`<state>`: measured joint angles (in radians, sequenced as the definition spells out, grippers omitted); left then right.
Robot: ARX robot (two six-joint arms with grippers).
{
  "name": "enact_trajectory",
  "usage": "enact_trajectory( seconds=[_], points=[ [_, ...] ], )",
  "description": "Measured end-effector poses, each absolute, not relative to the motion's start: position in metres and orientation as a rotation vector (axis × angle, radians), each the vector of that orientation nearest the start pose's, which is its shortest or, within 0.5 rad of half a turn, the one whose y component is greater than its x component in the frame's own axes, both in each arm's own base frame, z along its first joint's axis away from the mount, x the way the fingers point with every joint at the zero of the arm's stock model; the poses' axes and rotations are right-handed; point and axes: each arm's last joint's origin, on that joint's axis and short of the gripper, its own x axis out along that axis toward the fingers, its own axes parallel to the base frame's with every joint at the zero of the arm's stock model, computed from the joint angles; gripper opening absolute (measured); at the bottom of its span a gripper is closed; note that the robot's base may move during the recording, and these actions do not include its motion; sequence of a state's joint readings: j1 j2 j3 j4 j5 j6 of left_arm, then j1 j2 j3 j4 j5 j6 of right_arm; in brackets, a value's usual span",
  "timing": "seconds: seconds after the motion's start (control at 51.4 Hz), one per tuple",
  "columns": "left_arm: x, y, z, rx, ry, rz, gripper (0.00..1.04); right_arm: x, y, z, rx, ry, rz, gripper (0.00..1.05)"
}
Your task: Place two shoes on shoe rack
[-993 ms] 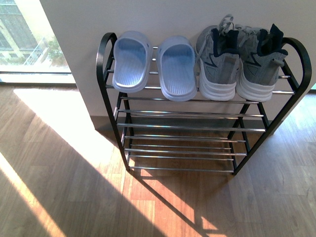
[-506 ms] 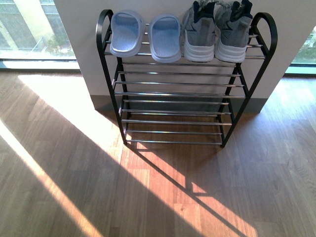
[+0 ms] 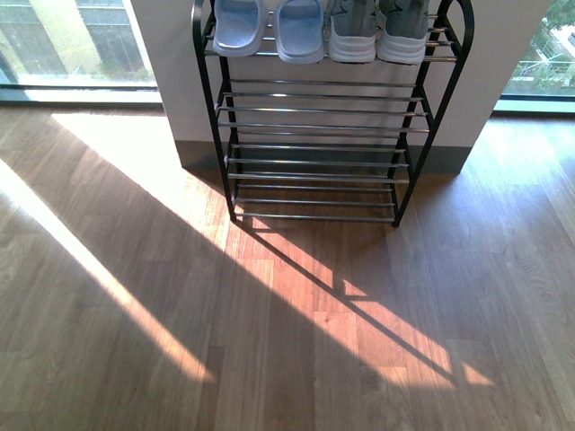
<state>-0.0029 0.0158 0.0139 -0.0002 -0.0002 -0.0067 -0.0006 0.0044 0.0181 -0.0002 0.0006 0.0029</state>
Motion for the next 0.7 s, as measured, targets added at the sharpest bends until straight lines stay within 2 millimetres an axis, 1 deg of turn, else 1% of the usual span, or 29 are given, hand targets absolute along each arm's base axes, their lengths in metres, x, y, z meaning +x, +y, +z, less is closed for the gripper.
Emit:
enact_trajectory(
  seconds=[0.701],
  points=[
    [0.0978,-0.0003,0.1670,-0.007,0.002,-0.003,0.95,0.0968,-0.0001,0.1694,0.002,-0.014,-0.001,0.96]
  ],
)
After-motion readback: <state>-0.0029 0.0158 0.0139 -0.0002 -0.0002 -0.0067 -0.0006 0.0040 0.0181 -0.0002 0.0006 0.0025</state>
